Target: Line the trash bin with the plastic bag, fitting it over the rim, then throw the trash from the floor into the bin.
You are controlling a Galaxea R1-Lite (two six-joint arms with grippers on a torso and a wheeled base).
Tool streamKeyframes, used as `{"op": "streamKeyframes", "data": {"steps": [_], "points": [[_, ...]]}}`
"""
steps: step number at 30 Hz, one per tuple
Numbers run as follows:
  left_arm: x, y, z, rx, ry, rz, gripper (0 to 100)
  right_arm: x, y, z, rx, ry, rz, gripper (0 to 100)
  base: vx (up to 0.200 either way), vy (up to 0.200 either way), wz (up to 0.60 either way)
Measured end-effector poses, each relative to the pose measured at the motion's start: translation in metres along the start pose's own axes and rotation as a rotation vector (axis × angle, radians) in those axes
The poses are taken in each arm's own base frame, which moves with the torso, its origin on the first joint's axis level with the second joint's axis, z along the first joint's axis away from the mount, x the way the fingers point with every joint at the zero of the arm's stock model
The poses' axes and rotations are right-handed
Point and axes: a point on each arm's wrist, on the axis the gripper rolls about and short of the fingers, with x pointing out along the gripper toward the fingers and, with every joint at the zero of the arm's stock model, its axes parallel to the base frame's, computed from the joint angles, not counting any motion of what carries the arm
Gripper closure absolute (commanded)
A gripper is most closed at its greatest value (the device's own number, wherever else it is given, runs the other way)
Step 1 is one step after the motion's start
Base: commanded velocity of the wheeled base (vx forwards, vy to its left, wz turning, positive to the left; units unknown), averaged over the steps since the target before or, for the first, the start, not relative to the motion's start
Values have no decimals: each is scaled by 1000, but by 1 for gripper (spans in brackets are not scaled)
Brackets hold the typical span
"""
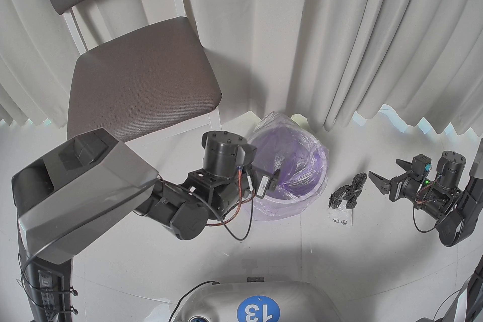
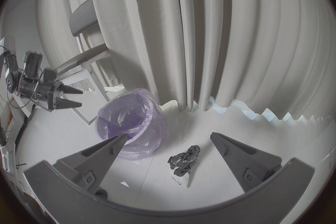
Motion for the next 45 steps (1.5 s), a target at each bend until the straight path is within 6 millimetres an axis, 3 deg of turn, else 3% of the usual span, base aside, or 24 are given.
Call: {"op": "streamKeyframes", "data": {"steps": [5, 13, 22, 31, 38, 45], "points": [[22, -7, 22, 67, -41, 52, 0, 3, -1, -3, 6, 0, -3, 0, 0, 0, 0], [59, -23, 32, 191, -3, 84, 0, 5, -2, -4, -5, -4, -8, 0, 0, 0, 0], [97, -44, -11, 461, 138, 107, 0, 3, -3, -3, -33, -11, -9, 0, 0, 0, 0], [116, -49, -37, 465, 78, 164, 0, 0, -3, -2, -45, -14, -6, 0, 0, 0, 0], [129, -30, -45, 505, -18, 312, 0, -1, -3, -3, -44, -12, -6, 0, 0, 0, 0], [137, -3, -58, 515, 19, 432, 0, -1, -3, -4, -45, -9, -4, 0, 0, 0, 0]]}}
